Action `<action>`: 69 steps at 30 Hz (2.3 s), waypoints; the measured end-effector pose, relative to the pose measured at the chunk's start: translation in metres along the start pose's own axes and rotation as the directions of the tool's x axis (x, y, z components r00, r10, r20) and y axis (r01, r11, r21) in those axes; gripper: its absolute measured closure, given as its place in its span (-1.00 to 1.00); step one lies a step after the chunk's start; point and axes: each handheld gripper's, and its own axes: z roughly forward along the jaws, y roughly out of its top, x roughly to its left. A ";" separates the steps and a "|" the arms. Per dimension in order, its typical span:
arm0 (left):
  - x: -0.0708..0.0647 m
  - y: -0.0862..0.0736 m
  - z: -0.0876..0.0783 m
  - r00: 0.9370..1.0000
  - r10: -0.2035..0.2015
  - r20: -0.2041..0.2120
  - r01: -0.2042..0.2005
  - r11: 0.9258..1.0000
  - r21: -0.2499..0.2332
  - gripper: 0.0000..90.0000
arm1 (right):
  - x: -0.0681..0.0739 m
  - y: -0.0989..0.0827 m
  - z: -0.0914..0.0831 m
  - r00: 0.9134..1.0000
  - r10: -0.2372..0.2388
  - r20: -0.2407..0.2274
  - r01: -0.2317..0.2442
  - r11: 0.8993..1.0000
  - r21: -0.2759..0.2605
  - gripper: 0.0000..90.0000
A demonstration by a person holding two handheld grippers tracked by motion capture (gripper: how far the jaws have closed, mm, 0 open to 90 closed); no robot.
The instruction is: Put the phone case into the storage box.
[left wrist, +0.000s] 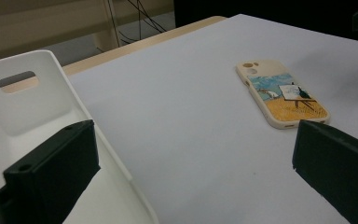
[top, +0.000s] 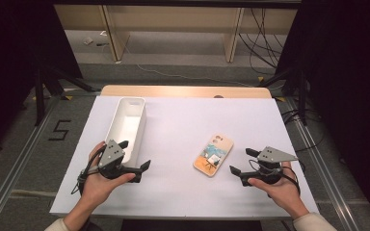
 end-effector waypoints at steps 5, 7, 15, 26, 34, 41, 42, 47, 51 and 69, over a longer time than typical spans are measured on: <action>-0.001 0.000 0.000 1.000 -0.001 0.000 0.001 1.000 0.000 -1.00 | 0.000 0.000 0.000 1.000 0.000 0.004 0.000 1.000 0.001 -0.74; -0.001 0.000 0.000 1.000 -0.003 -0.001 0.003 1.000 0.000 -1.00 | 0.000 0.000 0.000 1.000 -0.007 0.004 0.007 1.000 0.003 -0.74; -0.001 -0.001 -0.001 1.000 0.002 -0.002 -0.002 1.000 -0.001 -1.00 | 0.006 0.008 0.007 0.997 -0.081 -0.013 0.082 0.996 0.036 0.10; -0.002 -0.001 0.000 1.000 0.002 -0.001 -0.002 1.000 0.004 -1.00 | 0.023 0.025 0.050 0.983 -0.148 -0.105 0.166 0.969 0.186 1.00; -0.002 -0.001 0.000 1.000 0.002 -0.001 -0.002 1.000 0.004 -1.00 | 0.036 0.038 0.090 0.982 -0.142 -0.121 0.167 0.959 0.230 1.00; -0.002 -0.001 0.000 1.000 0.002 0.000 -0.002 1.000 0.004 -1.00 | 0.044 0.047 0.114 0.984 -0.125 -0.130 0.156 0.953 0.259 1.00; -0.002 -0.001 0.000 1.000 0.002 0.000 -0.002 1.000 0.005 -1.00 | 0.045 0.048 0.117 0.984 -0.123 -0.130 0.154 0.953 0.260 1.00; -0.002 -0.001 0.000 1.000 0.001 -0.001 -0.001 1.000 0.004 -1.00 | 0.048 0.050 0.131 0.984 -0.114 -0.139 0.150 0.945 0.291 1.00; -0.002 -0.002 0.000 1.000 0.000 -0.001 0.000 1.000 0.004 -1.00 | 0.050 0.050 0.141 0.984 -0.111 -0.138 0.149 0.939 0.309 1.00; -0.002 -0.002 0.001 1.000 0.002 0.000 -0.002 1.000 0.008 -1.00 | 0.048 0.043 0.154 0.988 -0.086 -0.131 0.130 0.917 0.377 1.00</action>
